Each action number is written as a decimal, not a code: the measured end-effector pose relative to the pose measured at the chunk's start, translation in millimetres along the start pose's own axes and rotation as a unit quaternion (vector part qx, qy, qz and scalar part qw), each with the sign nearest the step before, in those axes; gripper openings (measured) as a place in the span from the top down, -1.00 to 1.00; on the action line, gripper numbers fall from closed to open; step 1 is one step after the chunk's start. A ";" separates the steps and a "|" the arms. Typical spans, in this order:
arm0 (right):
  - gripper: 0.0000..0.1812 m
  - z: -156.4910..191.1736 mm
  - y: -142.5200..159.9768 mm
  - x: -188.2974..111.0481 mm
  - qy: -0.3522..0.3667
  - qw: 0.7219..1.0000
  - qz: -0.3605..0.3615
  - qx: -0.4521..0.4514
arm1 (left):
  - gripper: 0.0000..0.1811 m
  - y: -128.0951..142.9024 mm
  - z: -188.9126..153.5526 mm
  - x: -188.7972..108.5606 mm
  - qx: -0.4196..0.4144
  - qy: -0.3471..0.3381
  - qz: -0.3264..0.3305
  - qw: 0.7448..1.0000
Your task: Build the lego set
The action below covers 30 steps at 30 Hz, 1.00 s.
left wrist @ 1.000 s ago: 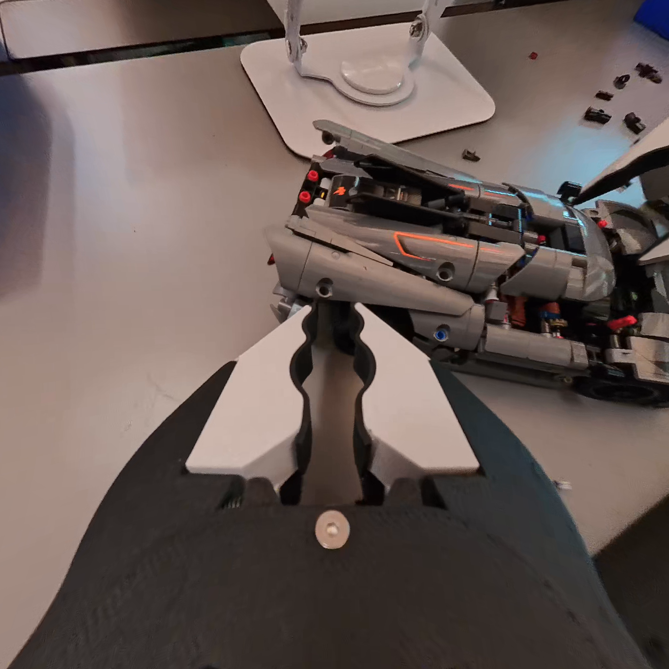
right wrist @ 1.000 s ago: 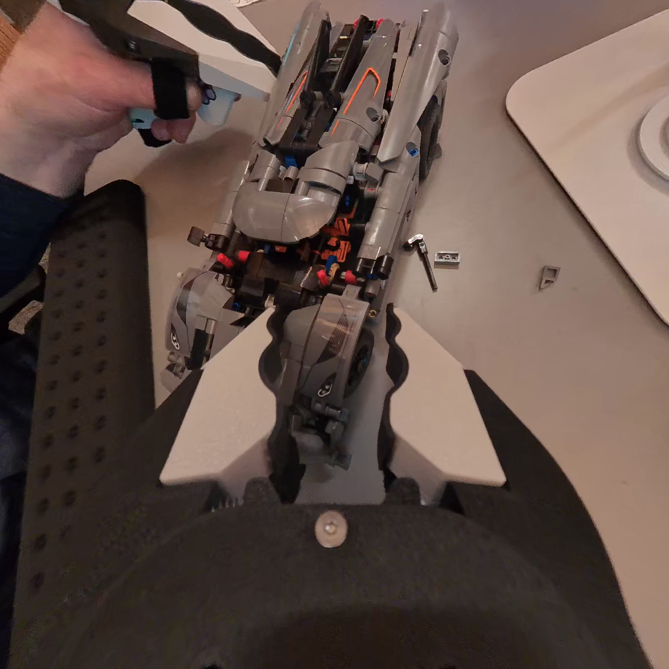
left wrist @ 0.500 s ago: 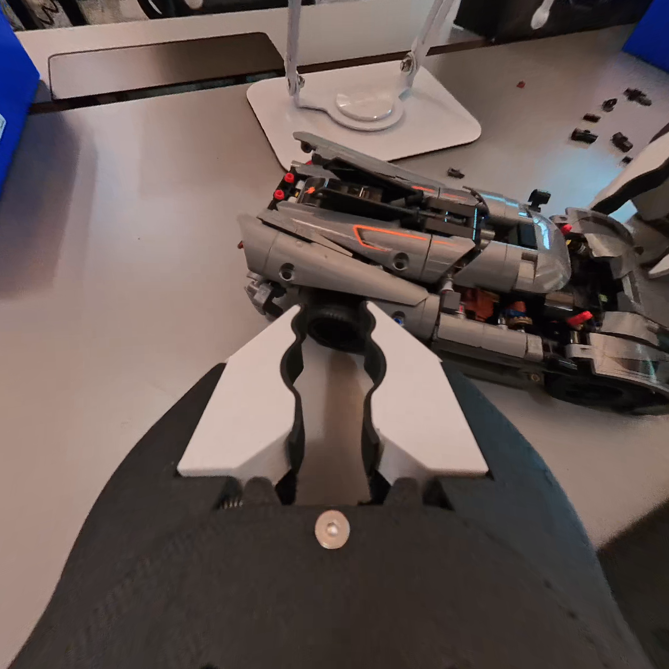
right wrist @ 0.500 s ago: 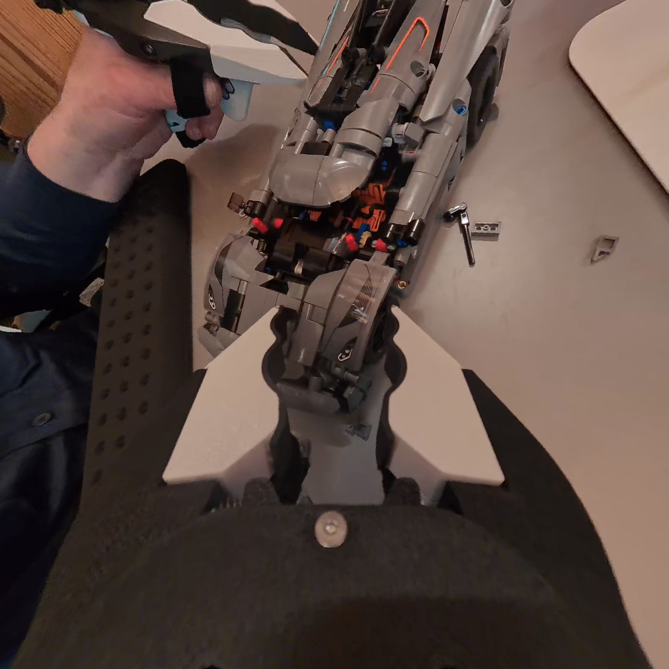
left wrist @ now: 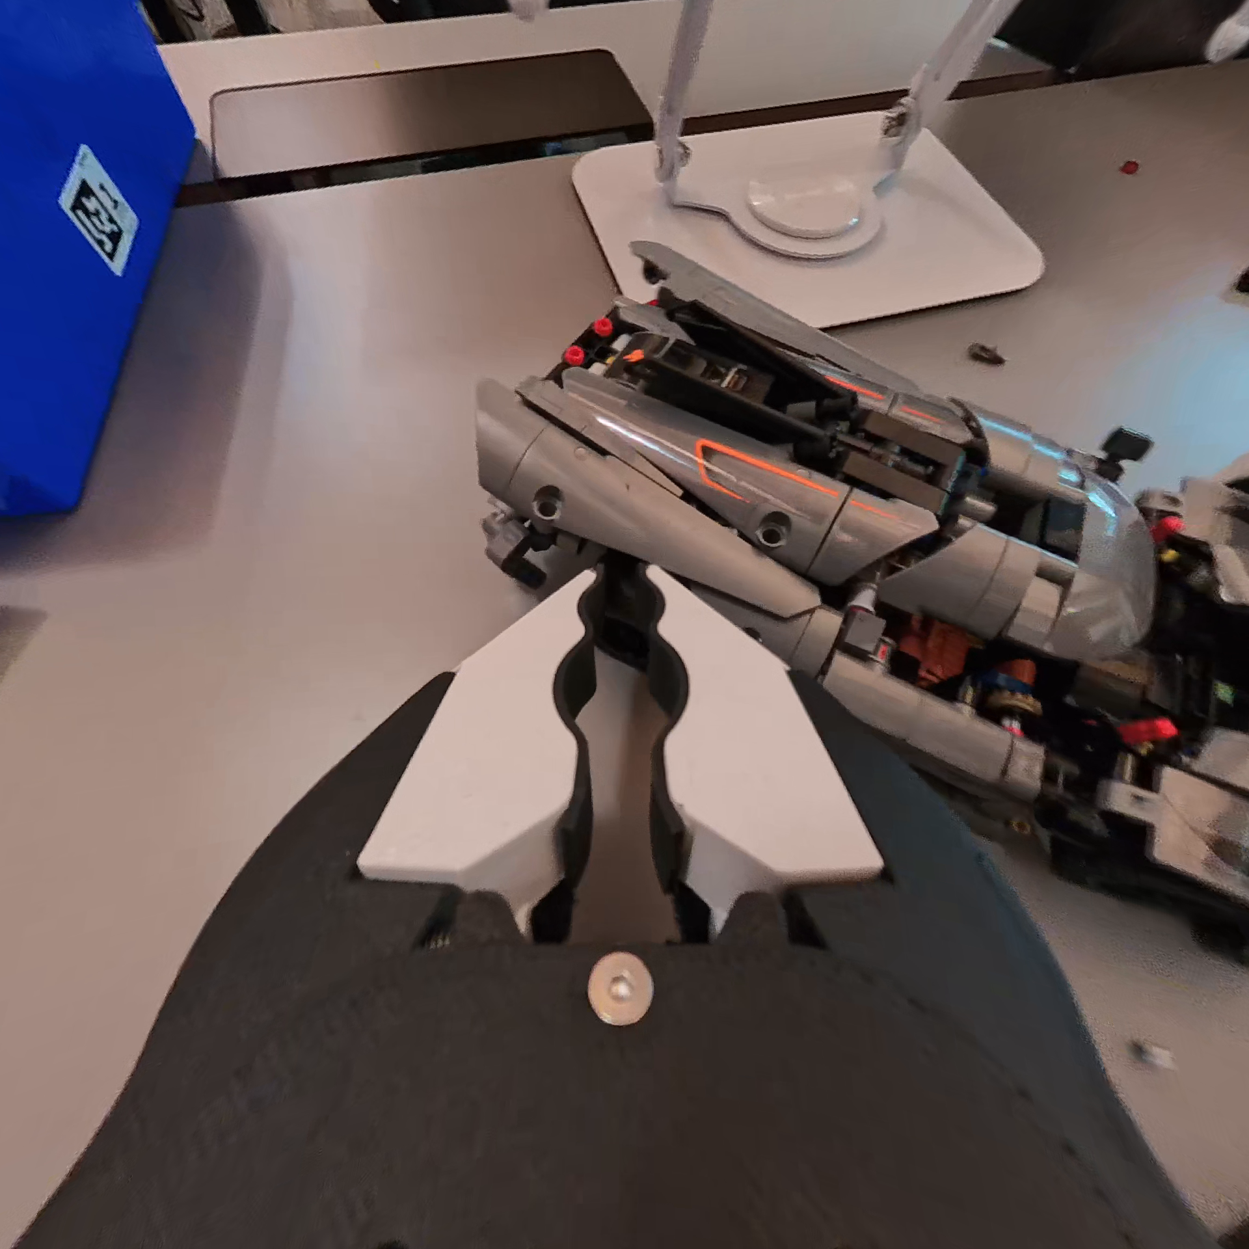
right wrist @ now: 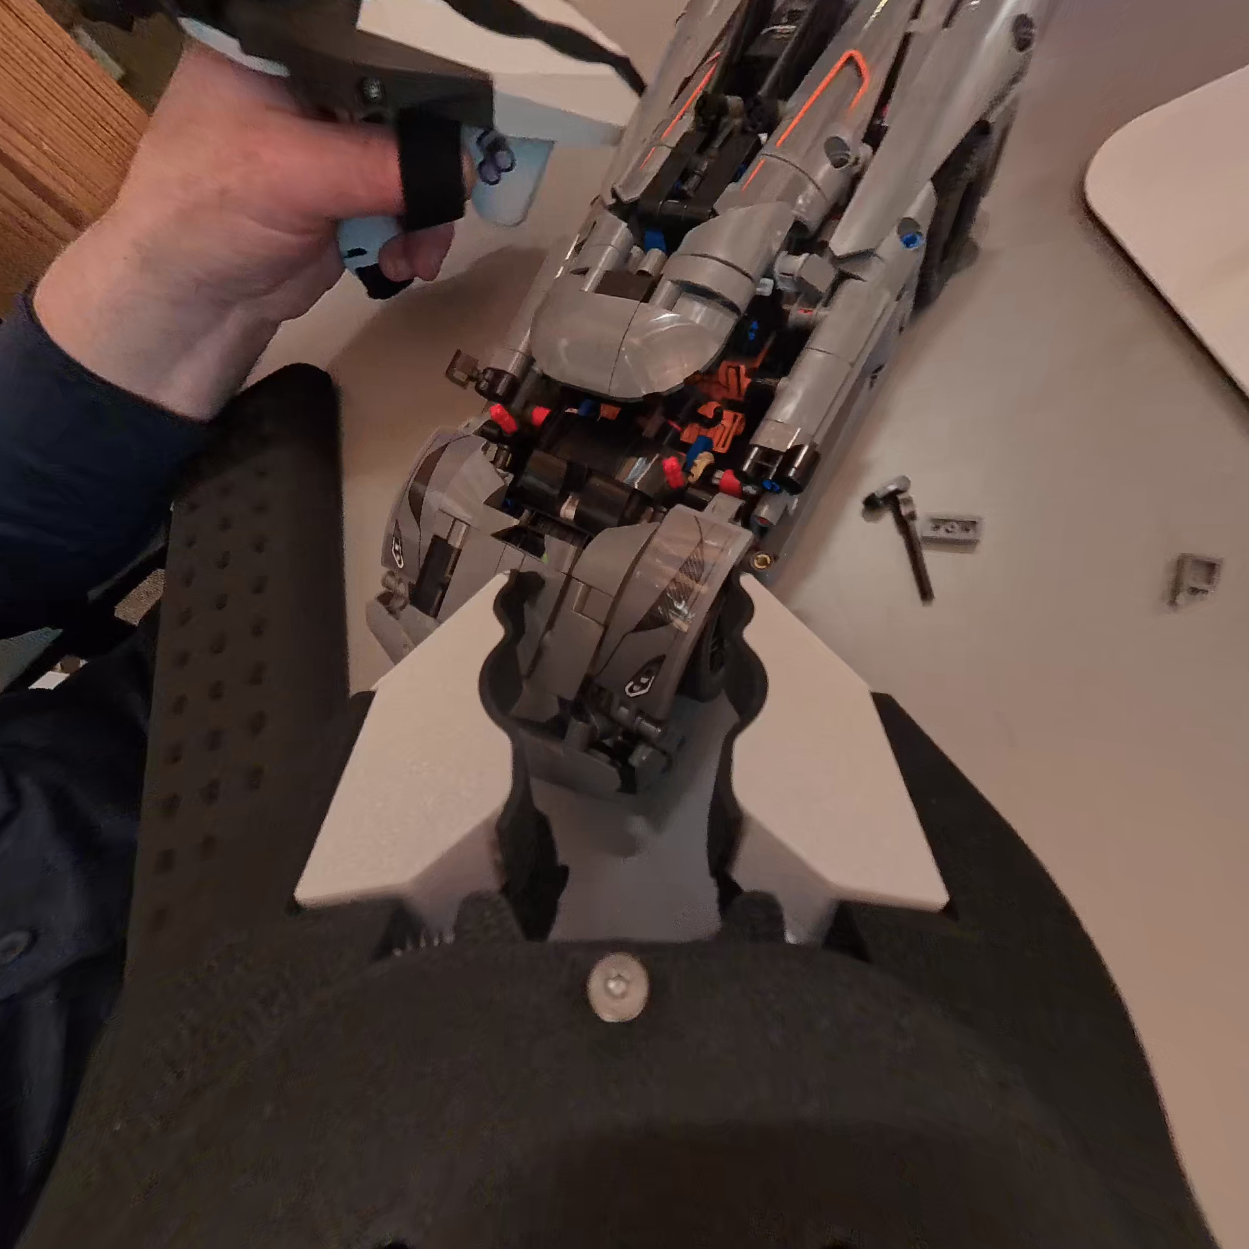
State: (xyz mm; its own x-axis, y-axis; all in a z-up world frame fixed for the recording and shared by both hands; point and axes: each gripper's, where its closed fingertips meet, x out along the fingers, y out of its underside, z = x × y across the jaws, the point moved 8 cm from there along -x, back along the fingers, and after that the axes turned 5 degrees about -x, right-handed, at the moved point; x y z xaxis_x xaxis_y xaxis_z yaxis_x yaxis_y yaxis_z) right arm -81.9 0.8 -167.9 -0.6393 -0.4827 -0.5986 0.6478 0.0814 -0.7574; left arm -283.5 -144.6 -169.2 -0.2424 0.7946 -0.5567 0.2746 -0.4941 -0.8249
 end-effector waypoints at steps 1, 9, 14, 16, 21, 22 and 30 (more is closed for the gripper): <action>0.36 0.9 -2.3 3.9 0.000 1.000 -0.001 0.003 | 0.96 -1.6 4.9 2.6 -0.002 -0.005 0.000 1.000; 0.34 -1.7 -6.5 11.1 -0.007 1.000 -0.030 -0.002 | 0.69 -6.4 33.2 -3.1 -0.045 0.009 -0.033 0.998; 0.45 -4.1 -2.4 -4.2 -0.015 0.999 -0.030 -0.012 | 0.64 -1.2 14.9 -28.2 -0.045 0.034 -0.048 0.997; 0.46 -4.4 3.9 -7.6 -0.021 1.000 -0.006 -0.015 | 0.62 7.4 2.2 -35.7 -0.046 0.052 -0.034 0.997; 0.44 -6.5 13.8 -14.2 -0.030 0.999 0.019 -0.026 | 0.58 25.0 -39.4 -59.7 -0.026 0.105 -0.008 0.994; 0.43 -5.3 13.9 -15.1 -0.029 0.999 0.024 -0.036 | 0.56 28.0 -49.0 -64.9 -0.020 0.114 0.000 0.993; 0.32 6.4 21.3 -10.4 -0.061 0.993 0.060 -0.080 | 0.43 62.4 -104.4 -68.0 -0.002 0.161 0.086 0.983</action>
State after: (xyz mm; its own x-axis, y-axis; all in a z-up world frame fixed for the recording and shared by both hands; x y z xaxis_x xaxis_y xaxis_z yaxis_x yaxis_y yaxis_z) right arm -58.9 1.9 -176.1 -0.4997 -0.5628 -0.6584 0.6355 0.2783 -0.7202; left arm -152.7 -192.6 -172.5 0.1155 0.7702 -0.6272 0.2886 -0.6302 -0.7208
